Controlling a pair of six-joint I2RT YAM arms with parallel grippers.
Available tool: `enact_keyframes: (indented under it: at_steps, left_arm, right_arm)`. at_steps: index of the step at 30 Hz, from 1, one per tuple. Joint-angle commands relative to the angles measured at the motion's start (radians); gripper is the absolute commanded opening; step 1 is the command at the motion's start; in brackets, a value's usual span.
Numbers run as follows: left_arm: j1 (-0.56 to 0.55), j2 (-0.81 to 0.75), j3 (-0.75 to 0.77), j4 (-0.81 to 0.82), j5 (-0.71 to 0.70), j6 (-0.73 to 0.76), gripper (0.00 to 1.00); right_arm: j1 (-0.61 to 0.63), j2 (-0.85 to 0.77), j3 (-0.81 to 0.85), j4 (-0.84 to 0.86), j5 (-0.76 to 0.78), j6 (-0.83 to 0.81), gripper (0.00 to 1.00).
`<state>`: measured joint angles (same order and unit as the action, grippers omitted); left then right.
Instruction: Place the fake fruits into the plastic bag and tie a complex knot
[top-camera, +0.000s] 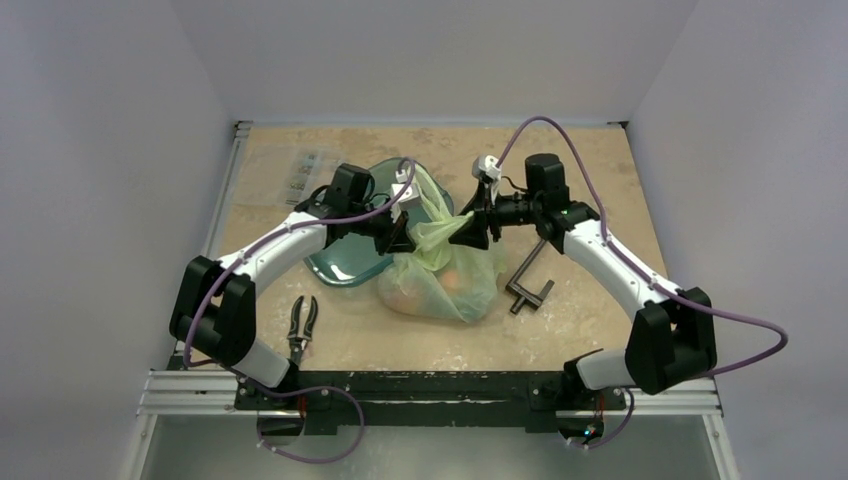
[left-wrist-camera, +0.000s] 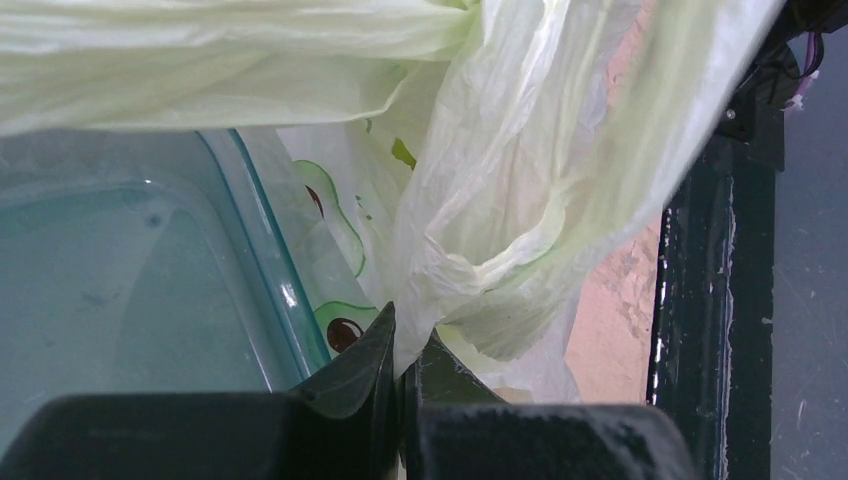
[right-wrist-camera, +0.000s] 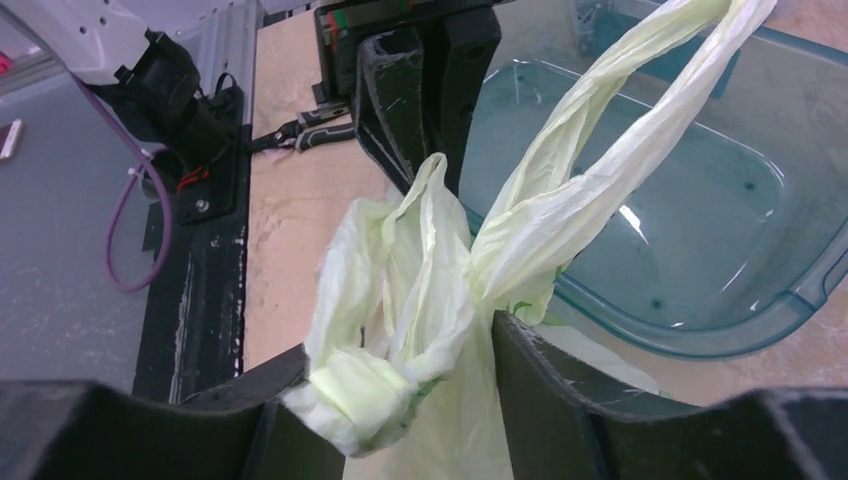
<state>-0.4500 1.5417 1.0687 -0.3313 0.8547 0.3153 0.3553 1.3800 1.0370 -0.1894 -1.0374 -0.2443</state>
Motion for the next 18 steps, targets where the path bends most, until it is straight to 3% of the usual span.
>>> enact_keyframes:
  at_steps: [1, 4, 7, 9, 13, 16, 18]
  left_arm:
    - [-0.015, -0.004, 0.037, -0.002, -0.017, 0.053, 0.00]
    - [-0.021, -0.033, 0.032, -0.016, -0.013, 0.073, 0.01]
    - [0.020, -0.083, 0.036, -0.041, 0.049, 0.035, 0.42]
    - [0.068, -0.132, 0.024, -0.021, 0.099, -0.034, 0.61]
    - [0.138, -0.207, 0.012, 0.034, 0.134, -0.172, 0.87]
    - [0.138, -0.192, 0.033, 0.079, 0.161, -0.324, 1.00]
    - [0.102, -0.190, 0.020, 0.156, 0.101, -0.424, 1.00]
  right_arm:
    - [0.008, 0.012, -0.003, 0.095, 0.038, 0.067, 0.42]
    - [0.008, 0.007, -0.016, 0.124, 0.075, 0.078, 0.16]
    - [0.008, -0.010, -0.031, 0.138, 0.094, 0.074, 0.00]
    - [0.008, -0.023, -0.038, 0.139, 0.097, 0.064, 0.00]
    - [0.009, -0.051, -0.055, 0.154, 0.097, 0.054, 0.00]
    - [0.011, -0.064, -0.062, 0.162, 0.102, 0.054, 0.00]
    - [0.012, -0.070, -0.068, 0.167, 0.101, 0.061, 0.00]
